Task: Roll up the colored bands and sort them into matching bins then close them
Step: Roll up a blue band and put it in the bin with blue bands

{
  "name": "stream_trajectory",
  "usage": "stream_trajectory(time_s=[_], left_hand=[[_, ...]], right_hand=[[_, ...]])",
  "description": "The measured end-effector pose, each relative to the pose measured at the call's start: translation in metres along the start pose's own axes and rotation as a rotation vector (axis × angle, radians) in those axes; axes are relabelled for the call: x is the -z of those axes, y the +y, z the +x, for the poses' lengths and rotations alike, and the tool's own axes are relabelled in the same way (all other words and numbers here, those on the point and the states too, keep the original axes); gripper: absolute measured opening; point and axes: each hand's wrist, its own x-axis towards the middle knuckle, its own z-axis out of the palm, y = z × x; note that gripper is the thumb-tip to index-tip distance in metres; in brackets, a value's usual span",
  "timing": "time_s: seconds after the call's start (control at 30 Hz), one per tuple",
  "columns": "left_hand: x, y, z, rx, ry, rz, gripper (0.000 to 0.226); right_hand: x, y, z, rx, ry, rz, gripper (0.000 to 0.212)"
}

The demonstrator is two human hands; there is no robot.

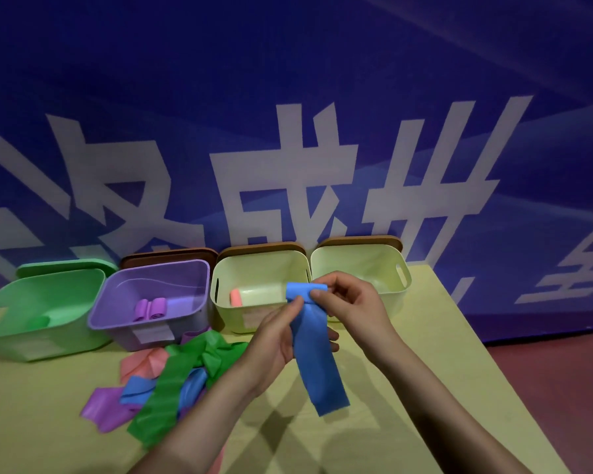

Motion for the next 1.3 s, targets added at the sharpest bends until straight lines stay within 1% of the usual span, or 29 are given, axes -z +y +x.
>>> stream_trajectory(time_s=[0.1,0.17,0.27,0.33,0.4,0.5,0.57,0.63,0.7,0.77,0.87,0.97,1.07,1.2,1.3], left_hand=[[-0.005,-0.005,0.004,-0.075,0.115,0.079,0.033],[-0.008,-0.008,0.003,-0.106,0.166,0.12,0.025],[-0.013,-0.011,0.003,-0.1,0.242,0.103,0.024],[-0.015,-0.01,0.004,-0.094,0.272,0.08,0.025],[-0.015,-0.009,0.005,-0.085,0.285,0.055,0.028],[-0.015,-0.01,0.009,-0.071,0.296,0.034,0.023],[-0.016,-0.009,0.01,-0.066,0.247,0.009,0.029],[-0.019,-0.01,0.009,-0.042,0.133,0.0,0.037],[-0.024,-0.01,0.006,-0.013,0.023,0.069,0.035],[-0.028,-0.012,0.006,0.007,-0.028,0.148,0.029],[-0.028,-0.011,0.008,0.003,-0.004,0.225,0.017],[-0.028,-0.008,0.006,0.003,0.001,0.224,0.021],[-0.026,-0.005,0.004,-0.022,0.026,0.195,0.025],[-0.022,-0.002,0.003,-0.048,0.07,0.201,0.029],[-0.021,-0.002,0.001,-0.05,0.063,0.197,0.029]], right_hand=[[0.006,0.002,0.003,0.072,0.024,-0.095,0.003],[0.011,0.004,0.003,0.151,0.028,-0.205,0.005],[0.015,0.007,0.002,0.342,0.036,-0.419,0.006],[0.018,0.009,0.002,0.466,0.036,-0.517,0.008],[0.023,0.012,0.003,0.54,0.022,-0.579,0.011],[0.029,0.018,0.005,0.617,0.01,-0.647,0.012],[0.033,0.019,0.004,0.636,0.015,-0.649,0.014],[0.037,0.019,0.003,0.645,0.045,-0.625,0.016],[0.04,0.018,0.002,0.648,0.098,-0.591,0.016],[0.043,0.018,0.001,0.65,0.138,-0.585,0.016],[0.046,0.021,0.0,0.639,0.136,-0.602,0.017],[0.05,0.023,-0.001,0.643,0.09,-0.615,0.019],[0.052,0.021,-0.001,0.635,0.008,-0.613,0.021],[0.051,0.014,0.001,0.558,-0.094,-0.528,0.02],[0.05,0.008,0.005,0.488,-0.2,-0.512,0.019]])
